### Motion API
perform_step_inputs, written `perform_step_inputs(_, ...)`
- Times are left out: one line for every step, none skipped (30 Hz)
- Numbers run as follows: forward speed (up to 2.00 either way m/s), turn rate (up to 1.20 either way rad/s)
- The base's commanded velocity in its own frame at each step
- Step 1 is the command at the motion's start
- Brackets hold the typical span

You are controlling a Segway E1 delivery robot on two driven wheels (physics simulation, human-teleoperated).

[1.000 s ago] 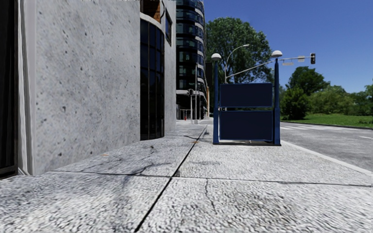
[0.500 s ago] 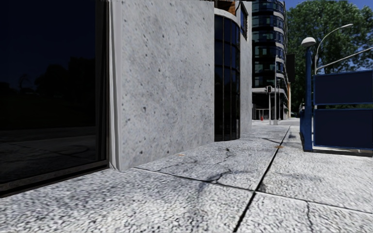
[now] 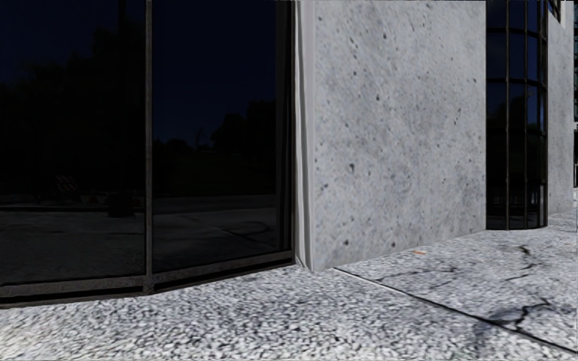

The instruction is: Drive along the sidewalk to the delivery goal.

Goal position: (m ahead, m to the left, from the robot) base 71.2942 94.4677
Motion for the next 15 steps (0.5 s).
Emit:
perform_step_inputs(0.69,1.05)
perform_step_inputs(0.69,1.05)
perform_step_inputs(0.69,1.05)
perform_step_inputs(0.69,1.05)
perform_step_inputs(0.69,1.05)
perform_step_inputs(0.69,1.05)
perform_step_inputs(0.69,1.06)
perform_step_inputs(0.69,1.06)
perform_step_inputs(0.69,1.06)
perform_step_inputs(0.69,1.06)
perform_step_inputs(0.69,1.06)
perform_step_inputs(0.69,1.06)
perform_step_inputs(0.69,1.06)
perform_step_inputs(0.69,1.06)
perform_step_inputs(0.69,1.06)
